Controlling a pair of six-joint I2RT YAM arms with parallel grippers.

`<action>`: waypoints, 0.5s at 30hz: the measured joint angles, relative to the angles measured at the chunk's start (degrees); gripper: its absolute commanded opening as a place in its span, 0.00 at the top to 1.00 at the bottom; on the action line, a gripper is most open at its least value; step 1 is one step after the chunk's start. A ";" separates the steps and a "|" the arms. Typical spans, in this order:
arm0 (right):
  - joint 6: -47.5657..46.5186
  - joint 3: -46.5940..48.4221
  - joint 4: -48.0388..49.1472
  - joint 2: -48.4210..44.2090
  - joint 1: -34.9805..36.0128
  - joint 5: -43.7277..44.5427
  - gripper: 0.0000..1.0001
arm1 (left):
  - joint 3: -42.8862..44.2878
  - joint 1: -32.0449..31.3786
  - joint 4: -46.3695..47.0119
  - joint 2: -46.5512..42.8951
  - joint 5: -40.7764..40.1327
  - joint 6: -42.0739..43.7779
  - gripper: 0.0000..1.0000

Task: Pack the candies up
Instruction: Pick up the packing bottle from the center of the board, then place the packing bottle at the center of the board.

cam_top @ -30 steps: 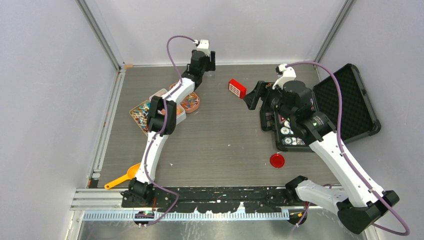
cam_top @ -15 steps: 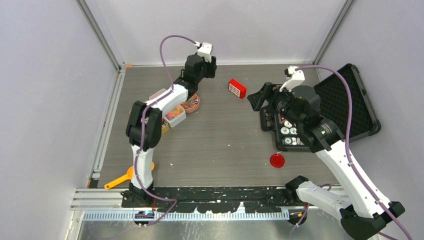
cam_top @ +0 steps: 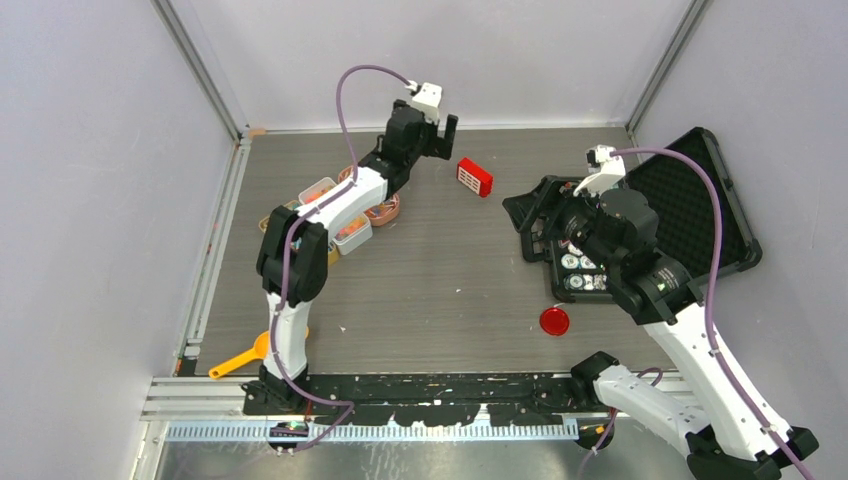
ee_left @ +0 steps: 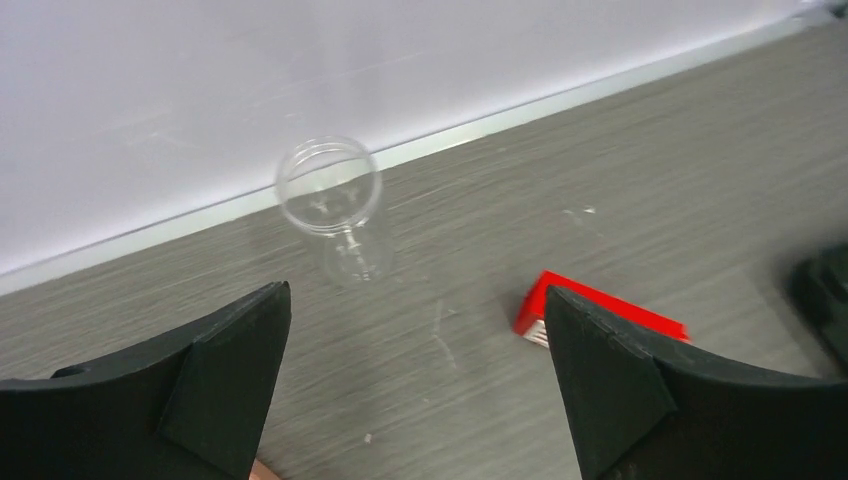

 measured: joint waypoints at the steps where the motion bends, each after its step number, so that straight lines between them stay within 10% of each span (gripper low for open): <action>1: 0.17 0.00 0.02 -0.07 0.00 -0.02 0.16 | 1.25 0.74 -0.52 1.14 -0.35 -0.15 0.00; 15: 0.07 0.26 0.02 3.06 0.00 0.20 0.16 | 21.03 5.11 -4.85 22.05 0.57 1.16 0.02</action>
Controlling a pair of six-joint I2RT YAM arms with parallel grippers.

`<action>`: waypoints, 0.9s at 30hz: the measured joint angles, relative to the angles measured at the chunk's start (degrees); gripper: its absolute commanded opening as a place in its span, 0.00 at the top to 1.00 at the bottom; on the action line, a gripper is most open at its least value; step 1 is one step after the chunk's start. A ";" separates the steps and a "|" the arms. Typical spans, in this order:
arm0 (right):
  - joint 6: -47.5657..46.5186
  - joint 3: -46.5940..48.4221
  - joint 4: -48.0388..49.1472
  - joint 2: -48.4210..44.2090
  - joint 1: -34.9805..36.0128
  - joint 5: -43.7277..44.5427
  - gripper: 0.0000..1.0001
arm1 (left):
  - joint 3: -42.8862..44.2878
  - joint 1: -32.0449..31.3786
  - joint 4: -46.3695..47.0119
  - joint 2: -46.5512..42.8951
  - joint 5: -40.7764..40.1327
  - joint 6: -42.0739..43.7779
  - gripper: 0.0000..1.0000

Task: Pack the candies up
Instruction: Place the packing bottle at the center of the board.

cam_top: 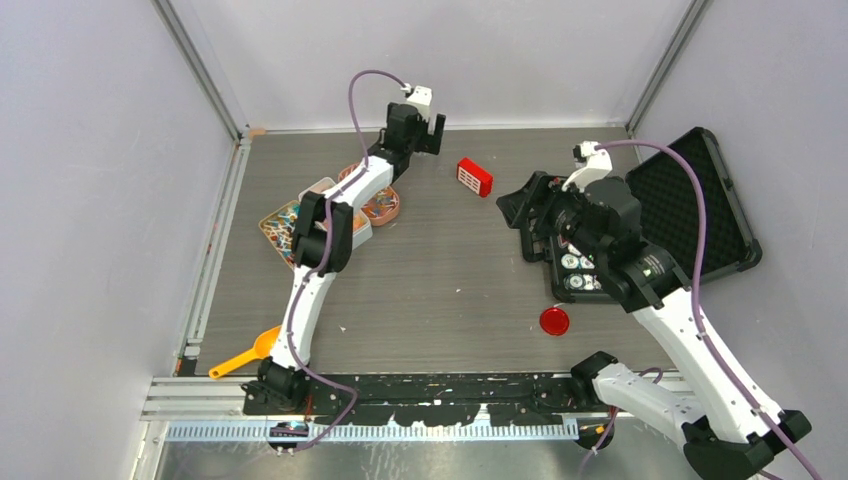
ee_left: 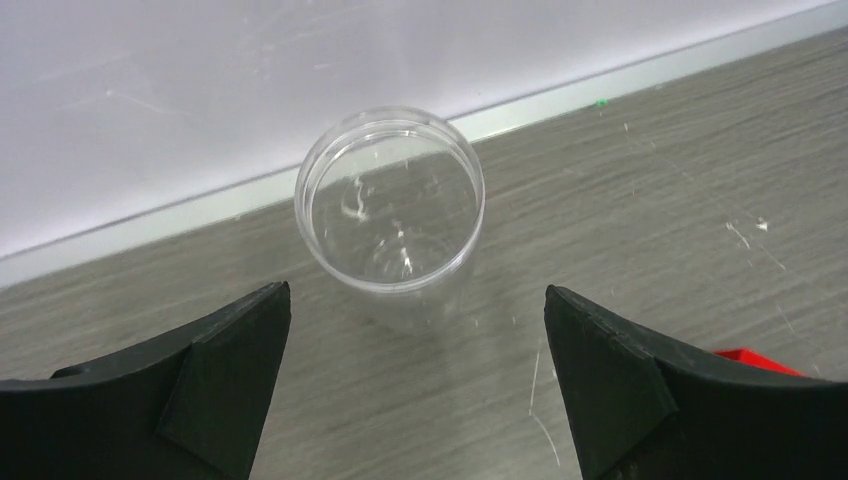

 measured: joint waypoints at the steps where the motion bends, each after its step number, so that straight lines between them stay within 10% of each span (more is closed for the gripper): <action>1: -0.17 0.02 0.02 0.70 0.00 0.02 0.16 | 1.25 0.13 0.00 1.01 0.07 0.17 0.03; 18: -1.95 0.22 3.23 9.01 0.00 0.59 0.16 | 11.58 3.08 1.88 9.16 4.20 0.17 0.50; 27: -2.10 0.22 3.96 9.79 0.00 0.61 0.16 | -4.57 2.99 8.48 0.42 6.40 0.46 0.57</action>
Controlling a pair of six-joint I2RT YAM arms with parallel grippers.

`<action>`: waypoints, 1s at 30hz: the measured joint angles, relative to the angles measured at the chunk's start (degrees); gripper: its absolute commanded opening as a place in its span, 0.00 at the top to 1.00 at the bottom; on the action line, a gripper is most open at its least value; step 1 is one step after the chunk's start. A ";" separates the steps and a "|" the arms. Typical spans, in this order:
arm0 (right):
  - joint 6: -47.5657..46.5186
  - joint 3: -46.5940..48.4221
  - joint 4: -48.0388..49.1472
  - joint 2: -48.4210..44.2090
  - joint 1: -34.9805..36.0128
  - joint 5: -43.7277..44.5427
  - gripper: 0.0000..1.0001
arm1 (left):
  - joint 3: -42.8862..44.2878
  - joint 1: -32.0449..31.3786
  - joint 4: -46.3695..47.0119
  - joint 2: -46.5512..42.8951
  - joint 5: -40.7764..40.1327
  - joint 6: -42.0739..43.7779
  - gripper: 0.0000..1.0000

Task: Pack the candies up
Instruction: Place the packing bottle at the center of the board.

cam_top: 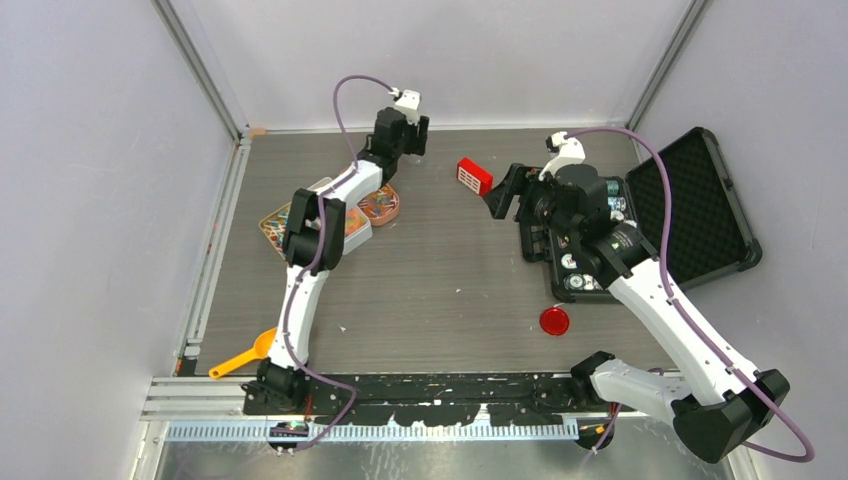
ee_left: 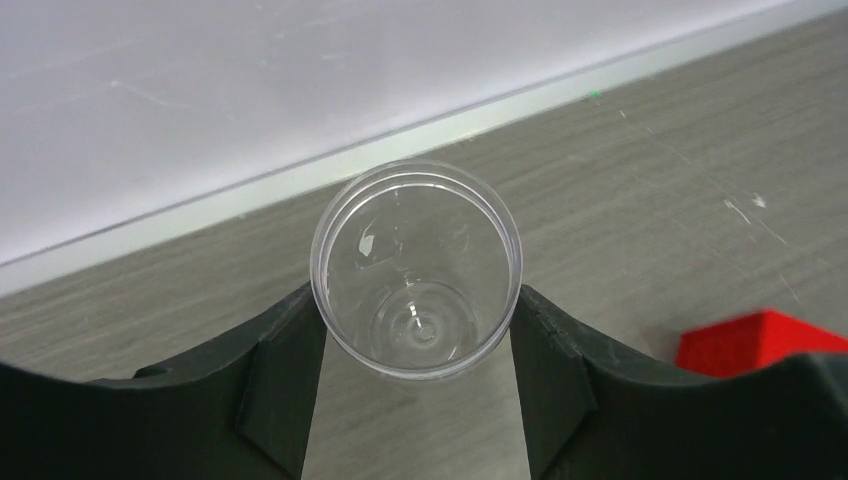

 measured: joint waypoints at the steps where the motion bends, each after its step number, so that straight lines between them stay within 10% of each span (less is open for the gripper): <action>1: 0.02 0.00 0.04 -0.02 0.00 0.00 0.16 | -2.78 -0.22 0.59 -1.88 0.31 0.09 0.58; 15: -0.87 -0.44 -1.22 -8.39 0.00 3.87 0.16 | -41.31 -11.39 11.28 -32.39 0.79 -0.07 0.59; 30: 1.38 -2.12 -7.17 -19.56 0.00 5.31 0.16 | -52.09 -21.16 12.94 -34.23 -3.80 -0.17 0.61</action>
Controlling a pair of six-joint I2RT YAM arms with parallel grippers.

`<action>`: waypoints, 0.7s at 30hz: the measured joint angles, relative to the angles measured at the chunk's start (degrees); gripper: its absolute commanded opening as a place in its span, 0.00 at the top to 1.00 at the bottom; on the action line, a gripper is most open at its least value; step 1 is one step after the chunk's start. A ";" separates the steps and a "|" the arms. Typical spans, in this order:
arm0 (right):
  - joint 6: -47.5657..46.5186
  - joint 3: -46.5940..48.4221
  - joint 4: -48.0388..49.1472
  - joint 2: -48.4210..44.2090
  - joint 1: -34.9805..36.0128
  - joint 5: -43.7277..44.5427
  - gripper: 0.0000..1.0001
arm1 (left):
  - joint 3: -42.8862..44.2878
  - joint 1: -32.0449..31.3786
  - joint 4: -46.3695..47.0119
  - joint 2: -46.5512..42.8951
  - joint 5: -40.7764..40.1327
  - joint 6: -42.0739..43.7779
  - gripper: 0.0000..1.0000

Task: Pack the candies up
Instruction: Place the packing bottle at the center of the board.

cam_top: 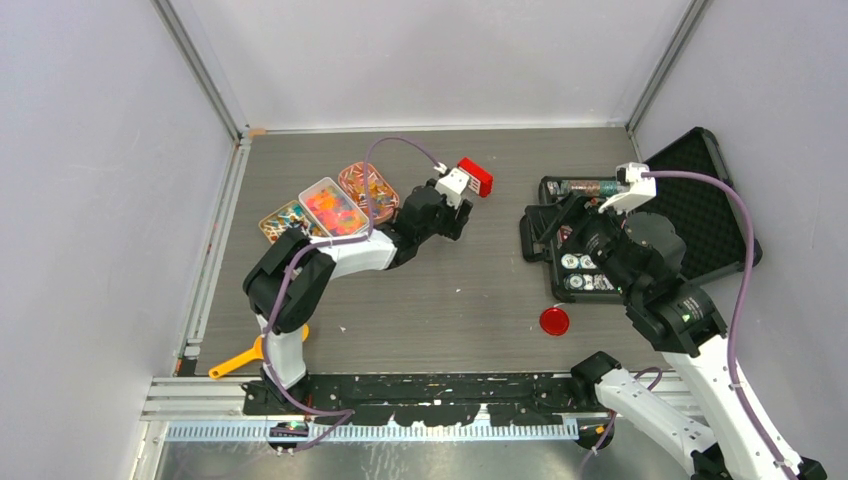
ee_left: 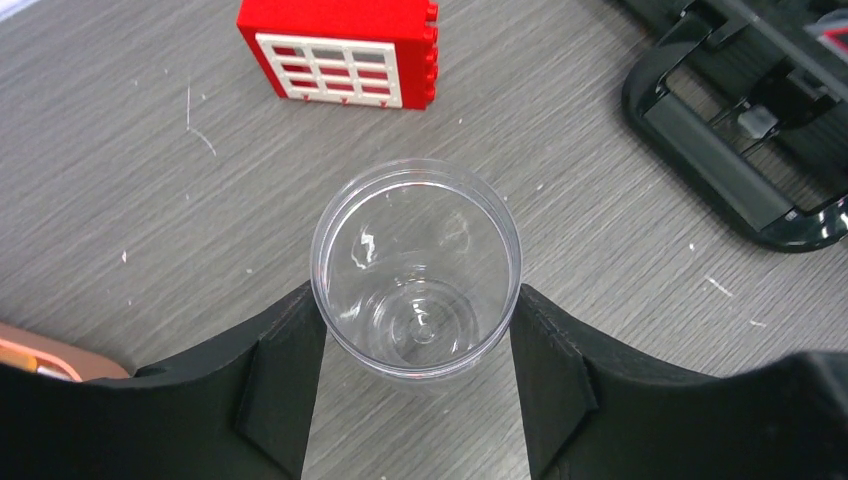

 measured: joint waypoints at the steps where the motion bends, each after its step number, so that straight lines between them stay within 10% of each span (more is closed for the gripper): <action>1: 0.20 -0.15 -0.37 -0.31 0.00 0.13 0.16 | -0.57 -0.11 -0.07 -0.13 -0.26 -0.11 0.61; 8: 0.96 -0.24 -1.38 -0.96 0.00 0.28 0.16 | -4.02 -1.31 0.50 -2.80 -1.36 -1.40 0.55; 16: 1.88 -0.35 -2.36 -0.92 0.00 -0.42 0.16 | -6.84 -1.77 0.59 -5.51 -1.14 -3.85 0.01; 21: 2.19 -0.66 -2.40 -0.92 0.00 -0.81 0.16 | -6.86 -1.77 0.04 -7.58 -1.42 -5.14 0.00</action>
